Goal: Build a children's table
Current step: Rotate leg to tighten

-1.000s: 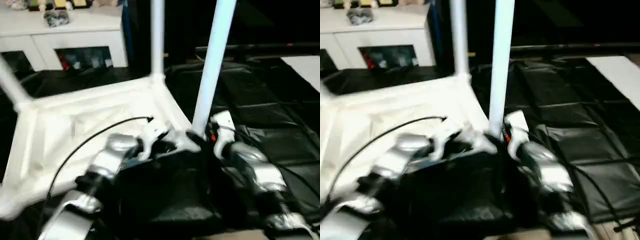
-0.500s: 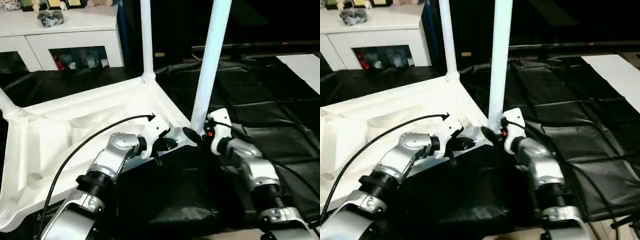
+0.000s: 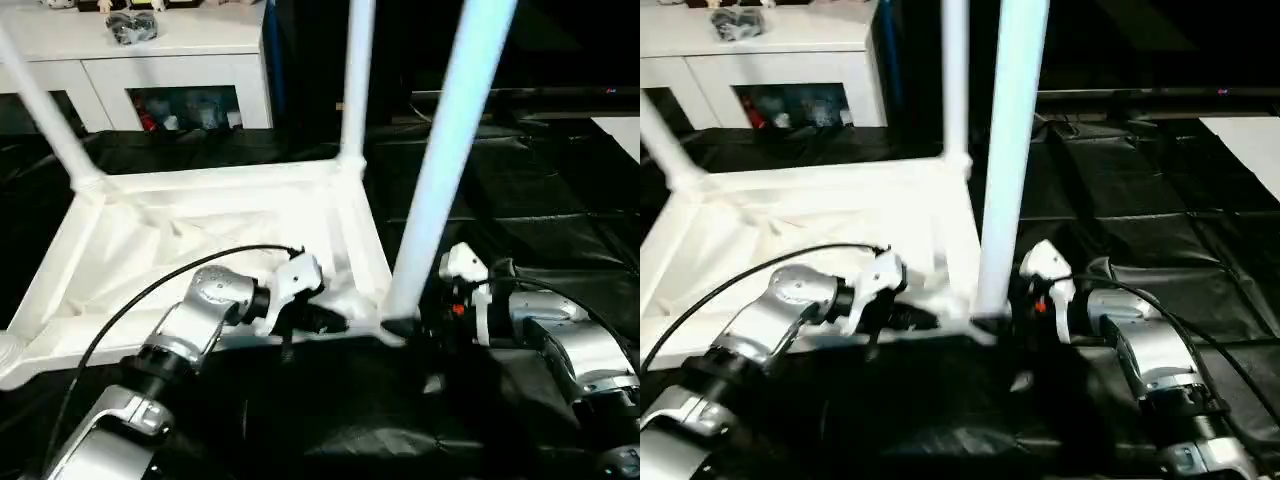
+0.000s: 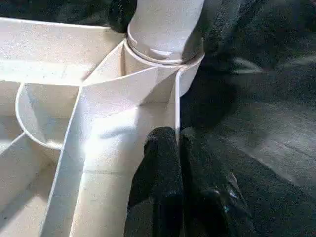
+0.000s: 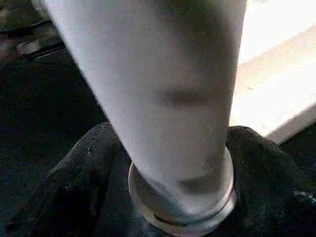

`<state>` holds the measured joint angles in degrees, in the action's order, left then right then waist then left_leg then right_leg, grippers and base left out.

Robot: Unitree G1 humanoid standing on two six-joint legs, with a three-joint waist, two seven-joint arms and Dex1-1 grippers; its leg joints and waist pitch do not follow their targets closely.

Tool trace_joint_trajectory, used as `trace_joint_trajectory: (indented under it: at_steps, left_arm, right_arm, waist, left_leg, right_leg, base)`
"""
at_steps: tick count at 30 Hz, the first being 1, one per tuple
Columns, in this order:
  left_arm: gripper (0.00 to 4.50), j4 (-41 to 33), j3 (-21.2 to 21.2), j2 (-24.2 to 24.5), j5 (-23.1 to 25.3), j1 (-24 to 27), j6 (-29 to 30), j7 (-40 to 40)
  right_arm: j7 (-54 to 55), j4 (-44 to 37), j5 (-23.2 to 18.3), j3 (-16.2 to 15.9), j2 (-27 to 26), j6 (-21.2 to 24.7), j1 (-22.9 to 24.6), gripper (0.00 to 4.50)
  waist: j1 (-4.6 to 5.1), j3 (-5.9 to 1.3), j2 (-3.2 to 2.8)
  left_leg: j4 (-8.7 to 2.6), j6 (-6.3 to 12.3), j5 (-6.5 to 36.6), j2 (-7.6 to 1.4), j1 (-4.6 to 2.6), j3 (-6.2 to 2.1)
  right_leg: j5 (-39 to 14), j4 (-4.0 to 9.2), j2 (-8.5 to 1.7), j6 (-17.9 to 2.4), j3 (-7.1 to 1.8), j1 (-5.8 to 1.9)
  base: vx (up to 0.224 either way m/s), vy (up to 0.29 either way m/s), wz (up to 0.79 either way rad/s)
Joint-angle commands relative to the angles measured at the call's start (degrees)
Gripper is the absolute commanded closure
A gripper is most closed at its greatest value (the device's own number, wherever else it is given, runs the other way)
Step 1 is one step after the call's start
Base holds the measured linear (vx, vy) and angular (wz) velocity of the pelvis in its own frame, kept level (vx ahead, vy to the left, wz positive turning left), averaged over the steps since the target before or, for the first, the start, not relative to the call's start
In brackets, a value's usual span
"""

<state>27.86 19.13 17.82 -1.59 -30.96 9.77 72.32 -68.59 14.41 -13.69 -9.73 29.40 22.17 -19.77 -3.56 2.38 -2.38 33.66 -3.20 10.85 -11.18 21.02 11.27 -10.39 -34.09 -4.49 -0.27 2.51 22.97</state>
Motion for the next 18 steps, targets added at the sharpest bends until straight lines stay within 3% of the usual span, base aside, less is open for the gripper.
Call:
trace_joint_trajectory:
  at_steps: [1, 4, 11, 18]
  left_arm:
    - [4.5, -0.6, 0.7, 0.2, -0.5, -0.2, -0.9, 0.8]
    - [4.5, -0.4, 0.5, 0.6, -0.5, -0.3, -1.0, 1.4]
    - [4.5, -0.3, 0.3, 1.2, -0.5, -0.5, -1.0, 1.3]
    - [4.5, -0.1, -0.9, -0.6, -0.7, -0.3, -0.7, -2.1]
  right_arm:
    - [-4.3, -2.6, -1.6, -3.3, 0.1, 1.7, 1.0, 0.96]
    - [-4.8, -2.9, -1.4, -3.4, 0.2, 1.9, 1.2, 1.15]
    - [-5.0, -4.1, -1.6, -4.3, 0.5, 3.3, 1.6, 1.72]
    - [-0.1, -3.5, -0.9, -2.7, -2.4, 2.3, 2.4, 1.89]
  waist:
    - [-0.12, -3.08, 0.42]
    - [-0.05, -3.13, 0.49]
    - [-0.1, -3.27, 0.5]
    - [-0.15, -3.29, 0.52]
  left_leg:
    - [-3.92, 2.57, 14.2, -2.25, -1.11, -0.71]
    - [-3.92, 2.52, 13.1, -2.13, -0.7, -0.81]
    - [-3.79, 2.93, 11.4, -2.1, -0.59, -0.83]
    - [-3.72, 2.88, 11.2, -2.09, -0.59, -0.77]
  right_leg:
    - [-13.9, 4.33, -3.14, -13.5, -2.01, -2.33]
    - [-13.2, 4.17, -3.23, -13.5, -1.93, -2.53]
    - [-10.8, 3.87, -3.17, -14.0, -1.86, -2.68]
    - [-11.1, 3.94, -3.24, -13.8, -1.91, -2.65]
  base:
    - [0.0, 0.0, 0.0]
    - [0.0, 0.0, 0.0]
    - [0.0, 0.0, 0.0]
    - [0.0, 0.0, 0.0]
